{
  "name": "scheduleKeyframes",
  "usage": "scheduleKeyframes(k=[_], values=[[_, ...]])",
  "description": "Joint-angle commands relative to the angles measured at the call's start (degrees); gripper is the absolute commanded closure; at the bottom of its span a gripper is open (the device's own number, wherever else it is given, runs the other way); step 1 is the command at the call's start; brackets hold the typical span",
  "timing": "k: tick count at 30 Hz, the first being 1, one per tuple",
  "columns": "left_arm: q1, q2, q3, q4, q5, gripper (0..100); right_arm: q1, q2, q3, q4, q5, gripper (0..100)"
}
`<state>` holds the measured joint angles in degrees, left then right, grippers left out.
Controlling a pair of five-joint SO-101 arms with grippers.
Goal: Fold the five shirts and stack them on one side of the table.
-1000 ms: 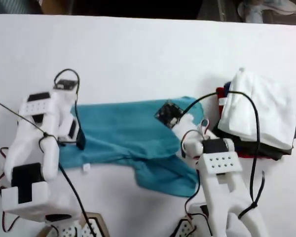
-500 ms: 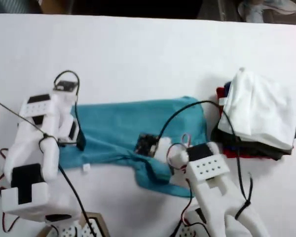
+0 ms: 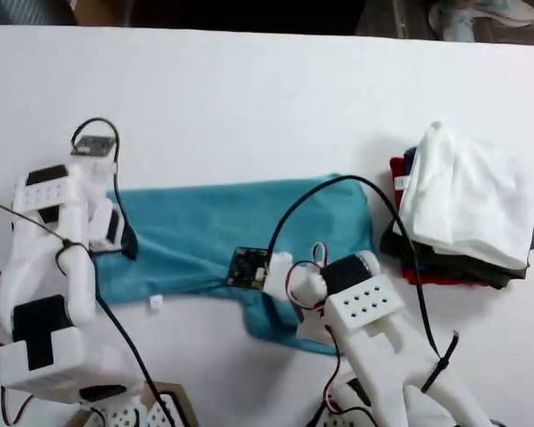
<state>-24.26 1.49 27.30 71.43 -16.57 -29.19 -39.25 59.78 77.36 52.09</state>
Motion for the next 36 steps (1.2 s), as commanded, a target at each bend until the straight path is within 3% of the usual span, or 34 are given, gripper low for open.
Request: scheduleKeyframes(k=[1, 6, 13, 18, 22, 28, 36], values=[[-0.62, -2.64, -2.59, 0.79, -0.44, 77, -2.86, -2.07, -0.88, 0.92, -0.53, 77.6], [-0.53, -2.64, -3.21, 0.88, -0.44, 77, -8.22, -1.80, 2.90, 0.48, -0.70, 77.9], [-0.62, -2.73, -3.21, 2.73, -0.44, 77, -5.76, -1.71, 8.44, -8.92, -0.70, 78.7], [-0.62, -2.73, -3.21, 2.90, -0.44, 77, -3.74, -2.15, 9.49, -13.14, -0.70, 91.4], [-0.35, -2.73, -3.21, 2.90, -0.44, 77, -4.00, -2.15, 9.32, -12.97, -0.70, 97.4], [-0.35, -2.73, -3.21, 2.90, -0.53, 77, -4.00, -2.24, 8.88, -13.05, -0.62, 97.6], [-0.35, -2.64, -3.21, 2.73, -0.53, 77, -4.18, -2.24, -2.90, -7.25, -0.70, 97.6]])
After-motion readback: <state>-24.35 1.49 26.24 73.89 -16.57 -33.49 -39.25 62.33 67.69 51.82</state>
